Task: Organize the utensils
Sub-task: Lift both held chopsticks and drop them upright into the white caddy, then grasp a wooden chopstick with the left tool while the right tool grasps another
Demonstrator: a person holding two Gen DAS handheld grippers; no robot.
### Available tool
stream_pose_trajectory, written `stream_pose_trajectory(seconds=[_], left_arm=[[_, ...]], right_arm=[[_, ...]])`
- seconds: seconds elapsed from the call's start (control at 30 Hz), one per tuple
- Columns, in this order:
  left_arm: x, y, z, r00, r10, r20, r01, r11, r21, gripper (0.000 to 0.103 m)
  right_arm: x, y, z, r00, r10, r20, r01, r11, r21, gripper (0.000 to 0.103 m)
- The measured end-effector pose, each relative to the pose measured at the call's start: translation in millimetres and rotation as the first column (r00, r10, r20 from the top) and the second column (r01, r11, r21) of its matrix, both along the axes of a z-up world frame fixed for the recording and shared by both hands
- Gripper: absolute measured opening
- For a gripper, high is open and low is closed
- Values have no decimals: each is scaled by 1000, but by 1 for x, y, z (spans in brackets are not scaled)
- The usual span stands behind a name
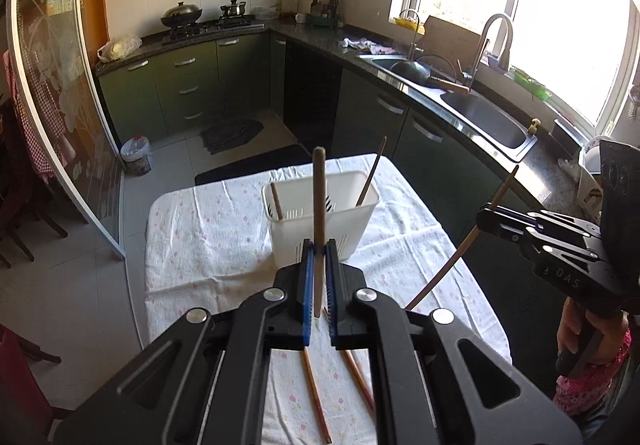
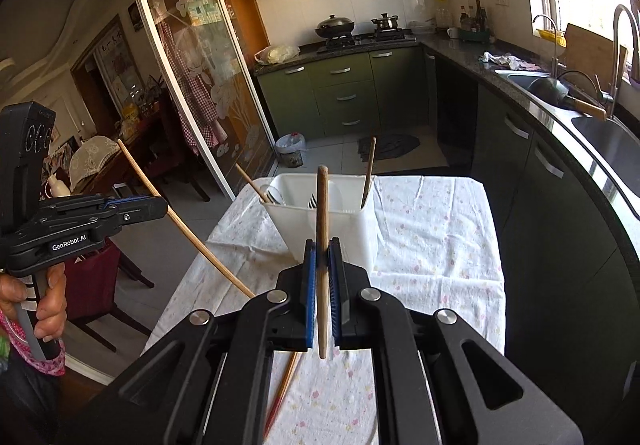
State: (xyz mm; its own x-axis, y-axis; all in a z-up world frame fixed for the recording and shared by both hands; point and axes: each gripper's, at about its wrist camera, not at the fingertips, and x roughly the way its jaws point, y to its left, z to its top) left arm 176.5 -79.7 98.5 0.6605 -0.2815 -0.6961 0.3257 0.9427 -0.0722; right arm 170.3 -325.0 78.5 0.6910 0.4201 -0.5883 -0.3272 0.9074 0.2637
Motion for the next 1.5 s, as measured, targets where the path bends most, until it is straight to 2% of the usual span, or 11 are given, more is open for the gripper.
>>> stream_pose_trajectory(seconds=[0.23, 0.43, 0.53, 0.67, 0.83, 1.0, 1.13, 1.27, 1.3, 1.4, 1.5], left_arm=[[23, -19, 60, 990, 20, 137, -15, 999, -41, 6], [61, -30, 52, 989, 73, 131, -69, 997, -38, 6], [82, -29, 32, 991, 94, 92, -91, 995, -28, 6], [98, -27, 2, 994, 108, 25, -109, 994, 11, 6], [99, -24, -26, 994, 105, -30, -104, 993, 49, 6], [83, -21, -32, 993, 113, -36, -110, 992, 66, 51], [56, -21, -37, 995, 95, -28, -92, 990, 103, 62], [26, -17, -75, 990, 79, -120, -58, 985, 164, 63], [21, -16, -91, 983, 80, -164, -50, 983, 178, 58], [10, -13, -142, 938, 70, -340, -11, 985, 174, 38], [5, -12, -184, 883, 68, -464, 13, 985, 170, 27]], right_arm=[[24, -1, 66, 988, -57, 141, 52, 998, 34, 7], [65, 12, 84, 967, -115, 226, 110, 993, 36, 7], [89, 21, 72, 968, -123, 220, 122, 992, 18, 7], [118, 32, 38, 982, -116, 146, 119, 993, -11, 7], [135, 40, 0, 994, -81, 74, 86, 994, -67, 7], [117, 40, -4, 994, -69, 87, 75, 995, -69, 28], [80, 31, 1, 993, -53, 103, 58, 997, -52, 33], [39, 29, -28, 1000, -4, 20, 6, 996, -86, 40], [28, 29, -41, 1000, 12, -13, -14, 996, -93, 41], [10, 24, -82, 994, 37, -101, -48, 993, -105, 42], [1, 13, -112, 986, 23, -165, -42, 993, -111, 42]])
